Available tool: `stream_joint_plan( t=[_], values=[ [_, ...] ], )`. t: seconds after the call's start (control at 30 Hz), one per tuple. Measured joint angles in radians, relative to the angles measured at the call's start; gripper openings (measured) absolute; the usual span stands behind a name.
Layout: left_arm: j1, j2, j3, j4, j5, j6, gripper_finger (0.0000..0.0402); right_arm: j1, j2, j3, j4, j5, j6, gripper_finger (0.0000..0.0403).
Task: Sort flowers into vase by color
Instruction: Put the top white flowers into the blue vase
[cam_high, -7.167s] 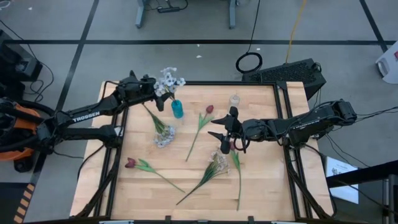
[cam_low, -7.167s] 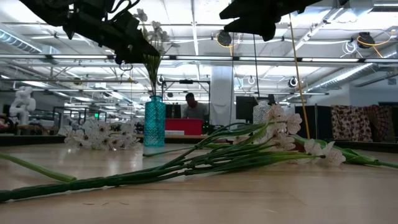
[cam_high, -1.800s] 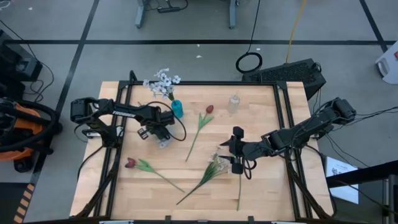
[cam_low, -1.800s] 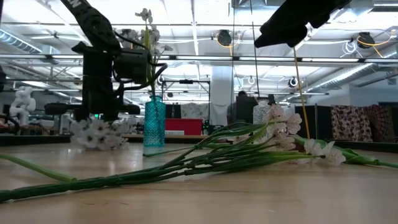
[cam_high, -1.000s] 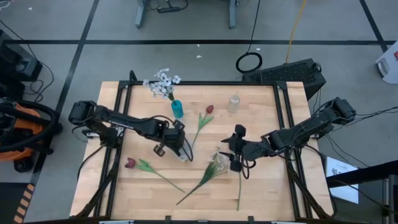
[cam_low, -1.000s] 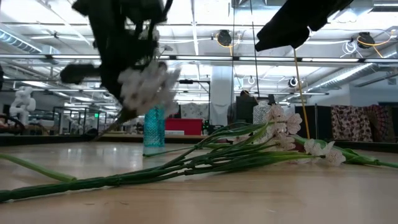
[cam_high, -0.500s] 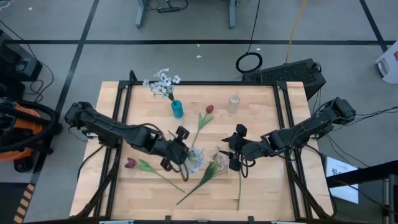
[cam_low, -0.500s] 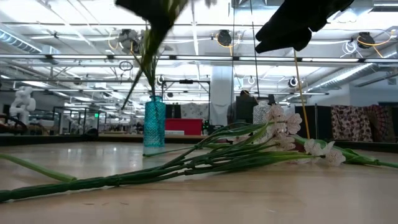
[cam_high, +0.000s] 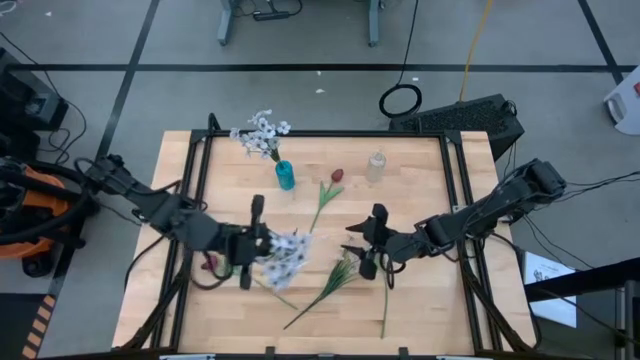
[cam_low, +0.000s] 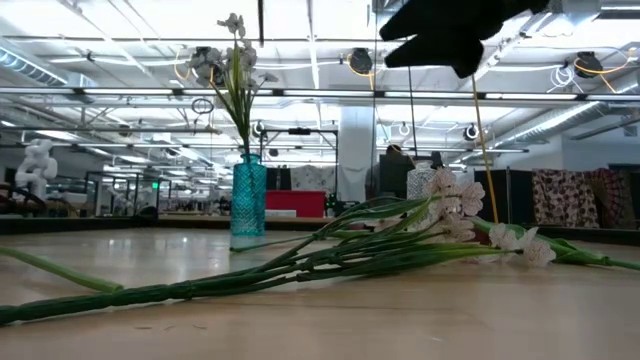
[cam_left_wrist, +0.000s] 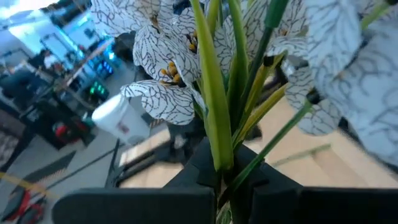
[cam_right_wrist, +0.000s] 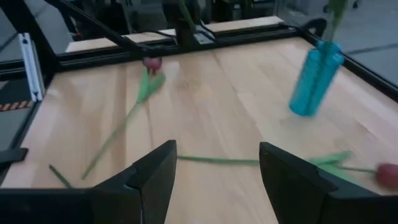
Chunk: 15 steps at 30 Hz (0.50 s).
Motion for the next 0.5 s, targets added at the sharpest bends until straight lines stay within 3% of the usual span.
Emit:
stream_joint_plan(
  t=[0.07, 0.23, 0.5],
  values=[
    [-0.006, -0.004, 0.000, 0.016, -0.018, -0.020, 0.0012, 0.000, 0.036, 0.000, 0.083, 0.000, -0.024, 0.0219],
    [-0.013, -0.011, 0.000, 0.014, -0.122, -0.241, 0.0012, 0.000, 0.113, 0.000, 0.288, -0.002, -0.114, 0.0219],
    [0.008, -0.003, -0.099, 0.158, -0.127, -0.270, 0.0012, 0.009, 0.132, 0.000, 0.683, -0.018, -0.342, 0.0219]
  ],
)
